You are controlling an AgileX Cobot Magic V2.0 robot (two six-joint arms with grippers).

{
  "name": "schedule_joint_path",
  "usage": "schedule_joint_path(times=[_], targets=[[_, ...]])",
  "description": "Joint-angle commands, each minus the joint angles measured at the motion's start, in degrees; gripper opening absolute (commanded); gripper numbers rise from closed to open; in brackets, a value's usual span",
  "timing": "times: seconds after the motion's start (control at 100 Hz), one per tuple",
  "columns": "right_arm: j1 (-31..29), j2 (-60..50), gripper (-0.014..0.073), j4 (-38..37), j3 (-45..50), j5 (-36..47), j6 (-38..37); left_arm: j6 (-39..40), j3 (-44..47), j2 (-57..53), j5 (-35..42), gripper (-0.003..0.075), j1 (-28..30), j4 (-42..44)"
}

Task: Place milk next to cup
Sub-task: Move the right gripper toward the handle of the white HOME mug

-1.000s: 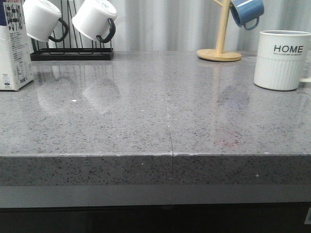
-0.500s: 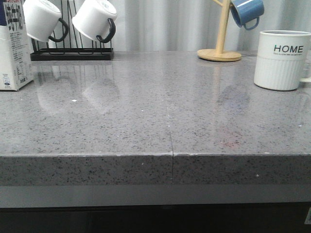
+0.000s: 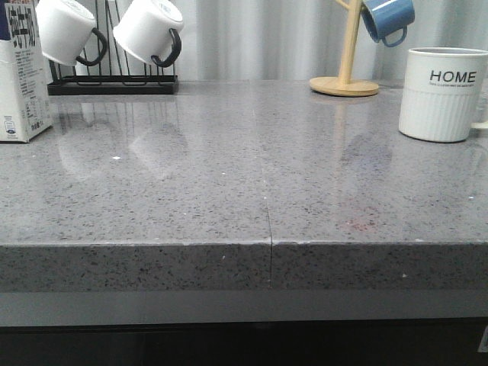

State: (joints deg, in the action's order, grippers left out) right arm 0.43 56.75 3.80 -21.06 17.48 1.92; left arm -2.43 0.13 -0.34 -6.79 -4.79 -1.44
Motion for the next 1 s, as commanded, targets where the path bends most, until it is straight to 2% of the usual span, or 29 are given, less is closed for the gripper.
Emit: schedule_joint_path(times=[0.0, 0.13, 0.27, 0.55, 0.76, 0.86, 0.99], targets=[[-0.33, 4.18, 0.0374, 0.85, -2.01, 11.83, 0.56, 0.13, 2.33, -1.78, 4.87, -0.0021, 0.16, -0.33], [-0.33, 11.72, 0.0374, 3.04, -2.24, 21.43, 0.56, 0.13, 2.33, -1.78, 4.87, -0.0021, 0.16, -0.33], [-0.33, 18.97, 0.0374, 3.04, -3.44, 27.31, 0.56, 0.13, 2.33, -1.78, 4.87, -0.0021, 0.16, -0.33], [-0.33, 28.47, 0.0374, 3.30, -9.17, 29.85, 0.56, 0.13, 2.33, -1.78, 4.87, -0.0021, 0.16, -0.33], [-0.33, 33.96, 0.0371, 7.25, -14.16, 30.88, 0.56, 0.13, 2.33, -1.78, 4.87, -0.0021, 0.16, -0.33], [-0.33, 35.70, 0.0279, 7.50, -16.17, 30.93, 0.56, 0.13, 2.33, -1.78, 4.87, -0.0021, 0.16, -0.33], [-0.33, 36.67, 0.0064, 7.50, -16.88, 31.17, 0.56, 0.13, 2.33, -1.78, 4.87, -0.0021, 0.16, -0.33]])
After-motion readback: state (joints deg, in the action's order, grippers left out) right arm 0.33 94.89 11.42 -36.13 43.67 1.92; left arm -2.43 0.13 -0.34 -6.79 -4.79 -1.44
